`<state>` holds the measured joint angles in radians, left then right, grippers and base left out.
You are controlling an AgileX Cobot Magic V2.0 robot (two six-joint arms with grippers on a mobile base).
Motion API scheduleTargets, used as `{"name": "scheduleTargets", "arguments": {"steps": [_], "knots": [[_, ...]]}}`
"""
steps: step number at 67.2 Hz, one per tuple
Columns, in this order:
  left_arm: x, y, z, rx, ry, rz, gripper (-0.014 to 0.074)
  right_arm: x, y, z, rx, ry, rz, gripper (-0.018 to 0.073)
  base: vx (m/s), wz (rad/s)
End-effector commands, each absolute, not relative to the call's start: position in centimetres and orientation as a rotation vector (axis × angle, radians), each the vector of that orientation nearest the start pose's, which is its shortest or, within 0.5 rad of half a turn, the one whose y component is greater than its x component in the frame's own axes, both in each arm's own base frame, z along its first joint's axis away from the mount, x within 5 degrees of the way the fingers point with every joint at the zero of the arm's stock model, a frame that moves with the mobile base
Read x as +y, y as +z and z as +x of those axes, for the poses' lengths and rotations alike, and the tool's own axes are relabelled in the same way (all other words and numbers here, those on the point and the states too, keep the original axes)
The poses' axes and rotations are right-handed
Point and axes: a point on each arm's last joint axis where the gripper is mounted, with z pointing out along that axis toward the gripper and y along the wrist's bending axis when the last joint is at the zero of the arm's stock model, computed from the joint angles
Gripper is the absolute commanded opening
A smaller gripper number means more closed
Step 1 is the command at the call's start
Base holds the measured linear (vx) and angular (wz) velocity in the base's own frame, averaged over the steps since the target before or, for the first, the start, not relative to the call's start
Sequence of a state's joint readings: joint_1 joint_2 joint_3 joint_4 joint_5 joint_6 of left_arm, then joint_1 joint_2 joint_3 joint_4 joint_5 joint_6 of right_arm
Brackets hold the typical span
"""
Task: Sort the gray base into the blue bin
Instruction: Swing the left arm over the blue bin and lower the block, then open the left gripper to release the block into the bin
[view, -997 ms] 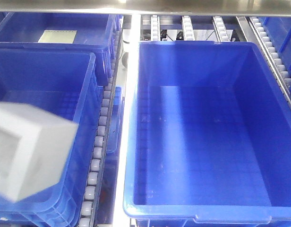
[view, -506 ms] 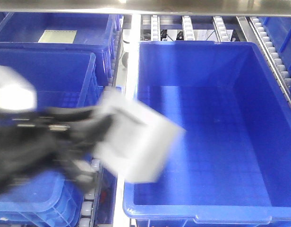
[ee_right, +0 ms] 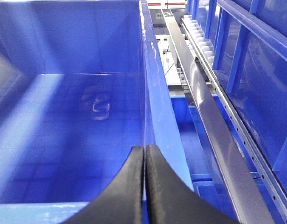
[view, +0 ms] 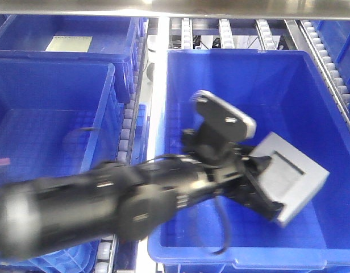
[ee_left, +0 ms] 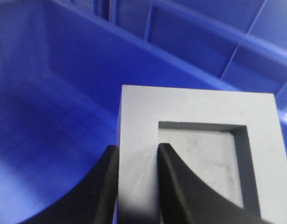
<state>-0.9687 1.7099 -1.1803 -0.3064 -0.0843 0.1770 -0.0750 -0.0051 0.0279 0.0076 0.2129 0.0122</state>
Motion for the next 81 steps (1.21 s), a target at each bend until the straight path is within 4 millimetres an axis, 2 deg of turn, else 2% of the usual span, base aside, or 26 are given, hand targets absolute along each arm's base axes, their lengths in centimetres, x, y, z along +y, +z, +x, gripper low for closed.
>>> {"name": "scheduleTargets", "arguments": {"steps": [1, 7, 22, 43, 60, 68, 74, 81], "knots": [[-34.2, 30.3, 23.9, 1.713, -0.74, 0.724, 0.0012, -0.5, 18.9, 5.8, 1.673, -0.06, 0.067, -0.0005, 0.0, 0.0], [-35.3, 28.4, 24.6, 1.752, -0.724, 0.743, 0.0027, -0.5, 18.9, 5.8, 1.673, -0.06, 0.067, -0.0005, 0.0, 0.0], [-36.0, 25.2, 24.9, 1.859, -0.692, 0.803, 0.0107, -0.5, 18.9, 5.8, 1.673, -0.06, 0.067, -0.0005, 0.0, 0.0], [-35.9, 24.1, 24.5, 1.944, -0.679, 0.859, 0.0246, -0.5, 18.9, 5.8, 1.673, -0.06, 0.067, -0.0005, 0.0, 0.0], [-36.0, 24.3, 24.6, 1.93, -0.681, 0.849, 0.0351, -0.5, 18.9, 5.8, 1.673, -0.06, 0.067, -0.0005, 0.0, 0.0], [-35.8, 24.8, 24.5, 1.924, -0.688, 0.845, 0.0373, -0.5, 18.9, 5.8, 1.673, -0.06, 0.067, -0.0005, 0.0, 0.0], [-35.3, 26.1, 24.0, 1.948, -0.728, 0.811, 0.0349, -0.5, 18.9, 5.8, 1.673, -0.06, 0.067, -0.0005, 0.0, 0.0], [-34.6, 28.0, 23.2, 1.955, -0.757, 0.806, 0.0237, -0.5, 18.9, 5.8, 1.673, -0.06, 0.067, -0.0005, 0.0, 0.0]]}}
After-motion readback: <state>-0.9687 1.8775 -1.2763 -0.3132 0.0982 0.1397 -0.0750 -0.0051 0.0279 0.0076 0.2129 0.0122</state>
